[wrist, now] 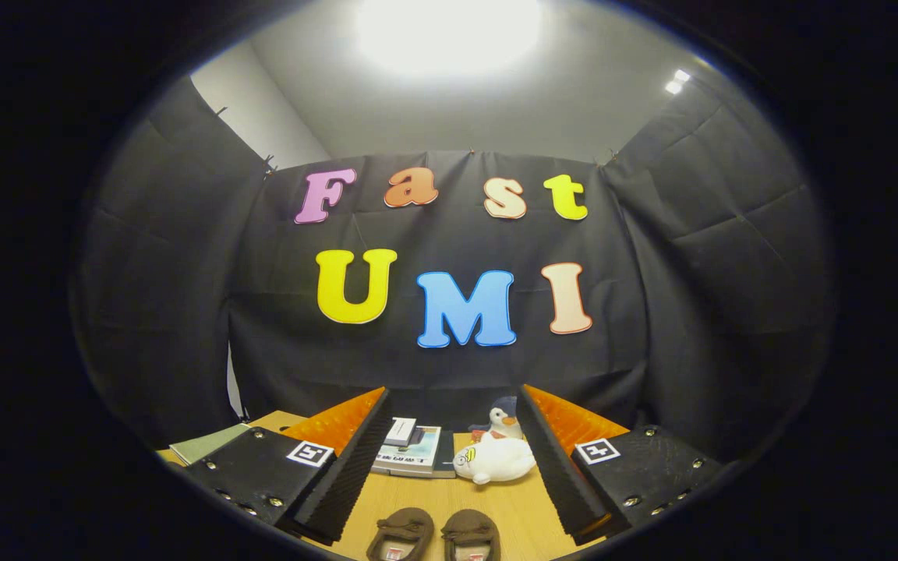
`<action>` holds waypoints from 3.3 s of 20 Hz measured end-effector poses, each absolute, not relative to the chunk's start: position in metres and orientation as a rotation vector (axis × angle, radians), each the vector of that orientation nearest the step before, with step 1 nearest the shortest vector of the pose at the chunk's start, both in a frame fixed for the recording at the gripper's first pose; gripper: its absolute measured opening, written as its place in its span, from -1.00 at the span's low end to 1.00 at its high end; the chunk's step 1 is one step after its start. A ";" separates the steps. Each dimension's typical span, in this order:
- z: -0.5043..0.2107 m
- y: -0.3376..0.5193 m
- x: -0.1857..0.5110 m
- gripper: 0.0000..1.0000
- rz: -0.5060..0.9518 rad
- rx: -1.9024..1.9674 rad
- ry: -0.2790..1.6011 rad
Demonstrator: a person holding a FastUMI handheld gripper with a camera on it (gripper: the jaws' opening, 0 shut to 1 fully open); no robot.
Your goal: Open the storage box then place both shoes into the box .Put the left shoe in first, then the right shoe, with the right side of both shoes facing outward in a uniform manner.
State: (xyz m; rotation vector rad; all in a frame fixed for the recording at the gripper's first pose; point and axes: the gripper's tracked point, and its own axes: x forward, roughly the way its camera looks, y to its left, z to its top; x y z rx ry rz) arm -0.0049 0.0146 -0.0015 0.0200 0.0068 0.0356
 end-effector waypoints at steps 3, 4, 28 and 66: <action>-0.009 0.024 -0.006 0.94 0.065 0.066 0.032; -0.013 0.027 -0.007 0.95 0.072 0.084 0.041; -0.155 0.156 -0.032 0.93 0.294 0.744 0.508; -0.250 0.250 -0.050 -0.22 0.300 1.544 0.882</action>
